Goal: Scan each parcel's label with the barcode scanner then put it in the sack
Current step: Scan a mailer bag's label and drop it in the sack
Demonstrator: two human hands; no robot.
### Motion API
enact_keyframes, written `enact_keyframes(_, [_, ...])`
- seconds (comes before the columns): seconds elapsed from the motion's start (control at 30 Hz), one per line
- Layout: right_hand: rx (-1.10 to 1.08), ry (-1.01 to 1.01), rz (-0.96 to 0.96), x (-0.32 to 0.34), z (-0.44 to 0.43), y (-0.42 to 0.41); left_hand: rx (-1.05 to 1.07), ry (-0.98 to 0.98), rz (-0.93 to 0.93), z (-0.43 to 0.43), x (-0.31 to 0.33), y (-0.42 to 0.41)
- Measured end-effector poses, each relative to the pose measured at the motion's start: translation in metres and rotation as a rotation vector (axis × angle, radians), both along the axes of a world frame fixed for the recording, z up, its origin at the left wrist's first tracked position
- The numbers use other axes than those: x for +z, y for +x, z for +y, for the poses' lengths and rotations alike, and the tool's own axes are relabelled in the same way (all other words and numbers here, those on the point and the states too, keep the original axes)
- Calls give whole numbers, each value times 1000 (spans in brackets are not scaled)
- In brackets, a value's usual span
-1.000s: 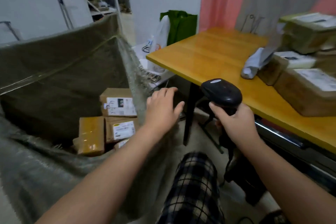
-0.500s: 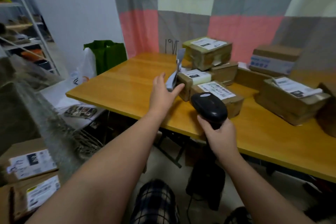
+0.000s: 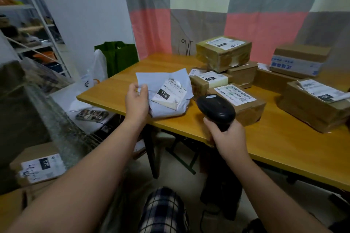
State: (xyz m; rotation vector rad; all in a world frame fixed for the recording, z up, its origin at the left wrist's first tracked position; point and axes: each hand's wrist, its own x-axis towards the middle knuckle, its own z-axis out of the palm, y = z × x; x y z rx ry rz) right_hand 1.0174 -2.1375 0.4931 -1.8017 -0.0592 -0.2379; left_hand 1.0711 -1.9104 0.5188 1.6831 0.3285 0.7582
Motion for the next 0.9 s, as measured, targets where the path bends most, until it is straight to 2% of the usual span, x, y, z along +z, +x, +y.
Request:
enact_keyframes(0.2, [174, 27, 11, 12, 29, -10, -83, -102, -10, 22, 0, -24])
enact_keyframes(0.4, [111, 193, 41, 12, 42, -25, -75, -31, -71, 14, -6, -40])
enact_keyframes(0.57, [71, 346, 89, 7, 49, -40, -50, -57, -92, 7, -8, -46])
enact_keyframes(0.9, [36, 387, 71, 9, 49, -51, -38, -39, -58, 7, -7, -53])
